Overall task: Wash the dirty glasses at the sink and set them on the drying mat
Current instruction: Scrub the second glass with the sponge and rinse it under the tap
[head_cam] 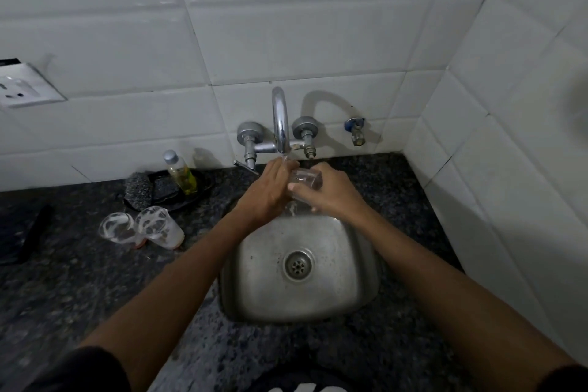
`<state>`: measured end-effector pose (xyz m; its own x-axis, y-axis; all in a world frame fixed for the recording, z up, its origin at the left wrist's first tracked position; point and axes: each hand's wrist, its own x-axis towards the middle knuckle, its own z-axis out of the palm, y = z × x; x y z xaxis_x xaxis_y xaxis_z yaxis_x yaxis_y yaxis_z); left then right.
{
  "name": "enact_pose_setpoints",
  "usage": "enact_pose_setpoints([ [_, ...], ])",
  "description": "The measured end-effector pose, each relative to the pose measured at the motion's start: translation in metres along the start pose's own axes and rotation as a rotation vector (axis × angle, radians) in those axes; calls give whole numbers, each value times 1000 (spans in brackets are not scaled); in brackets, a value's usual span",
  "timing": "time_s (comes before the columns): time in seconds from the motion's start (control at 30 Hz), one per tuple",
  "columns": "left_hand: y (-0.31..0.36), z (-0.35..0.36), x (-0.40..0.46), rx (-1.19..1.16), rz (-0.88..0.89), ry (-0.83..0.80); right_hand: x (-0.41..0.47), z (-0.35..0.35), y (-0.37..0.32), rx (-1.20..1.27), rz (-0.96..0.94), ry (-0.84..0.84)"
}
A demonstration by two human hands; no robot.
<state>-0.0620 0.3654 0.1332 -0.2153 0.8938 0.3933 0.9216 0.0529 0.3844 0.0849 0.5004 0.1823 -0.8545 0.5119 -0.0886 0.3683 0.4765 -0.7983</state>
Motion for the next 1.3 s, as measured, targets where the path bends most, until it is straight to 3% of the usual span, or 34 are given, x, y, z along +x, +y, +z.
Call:
enact_pose_setpoints([
  [0.07,-4,0,-1,-6,5,9,-1,2,5,-282,-297,77],
  [0.13,-11,3,-2,-4,45,31,0,6,12,-391,-485,92],
  [0.17,-14,5,-2,-5,66,41,0,8,13,-315,-471,94],
  [0.23,-18,7,-3,-6,77,90,-1,10,9,-19,-249,74],
  [0.3,-18,8,-4,-30,71,113,1,11,7,115,-53,35],
  [0.4,-22,12,-2,-130,-15,84,0,9,7,-58,-226,64],
  [0.57,-21,5,4,-681,-522,-129,4,0,3,-184,-427,-13],
  [0.67,-15,-7,-3,-1301,-730,-256,9,-1,7,-240,-477,-55],
  [0.73,-17,-13,-5,-1592,-835,-271,11,-2,10,-264,-486,-55],
  [0.8,-19,-11,-4,-1722,-911,-217,11,-3,8,-293,-530,-60],
  [1.0,-4,9,6,-1548,-1086,-21,11,5,-3,-497,-675,-109],
  [1.17,2,23,6,-1767,-1066,138,10,5,2,-599,-745,-6],
  [1.3,6,27,3,-1797,-1034,135,15,6,5,-639,-712,-203],
])
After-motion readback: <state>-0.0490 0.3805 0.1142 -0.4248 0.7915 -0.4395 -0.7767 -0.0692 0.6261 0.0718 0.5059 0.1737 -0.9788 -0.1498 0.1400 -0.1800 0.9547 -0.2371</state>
